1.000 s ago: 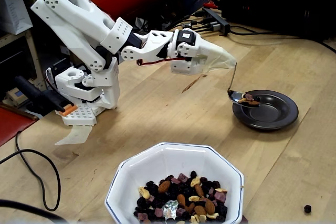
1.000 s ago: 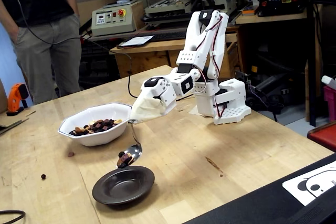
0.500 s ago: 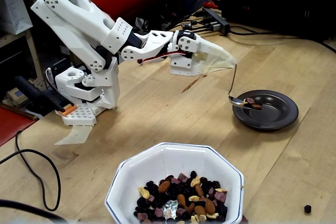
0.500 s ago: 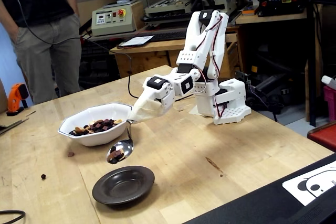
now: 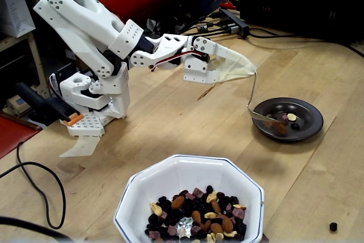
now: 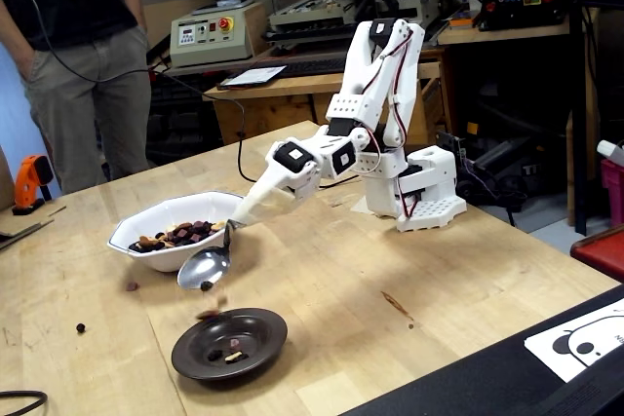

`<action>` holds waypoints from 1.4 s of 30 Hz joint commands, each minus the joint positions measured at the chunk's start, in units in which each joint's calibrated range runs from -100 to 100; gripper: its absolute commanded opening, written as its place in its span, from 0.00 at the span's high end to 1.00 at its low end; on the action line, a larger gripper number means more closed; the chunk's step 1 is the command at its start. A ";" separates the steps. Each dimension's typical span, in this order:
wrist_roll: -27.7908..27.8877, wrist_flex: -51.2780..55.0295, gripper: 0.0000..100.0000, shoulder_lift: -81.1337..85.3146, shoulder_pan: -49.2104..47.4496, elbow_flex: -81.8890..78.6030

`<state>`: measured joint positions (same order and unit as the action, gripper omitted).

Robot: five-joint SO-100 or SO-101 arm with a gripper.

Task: Use spoon to transfer food from the white bowl to brown plate

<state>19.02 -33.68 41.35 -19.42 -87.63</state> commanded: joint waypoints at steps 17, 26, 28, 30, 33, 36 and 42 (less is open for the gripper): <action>7.47 -0.55 0.96 1.40 1.42 0.72; 7.37 -0.55 0.96 2.08 1.42 1.61; 7.37 -0.55 0.96 2.08 1.42 1.87; 7.33 -0.47 0.96 2.08 1.27 2.58; 6.69 0.40 0.96 2.00 1.27 5.06; 4.25 4.83 0.96 2.08 1.56 8.60; -0.39 17.55 0.96 2.34 4.90 17.63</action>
<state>20.88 -22.28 41.35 -16.64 -78.45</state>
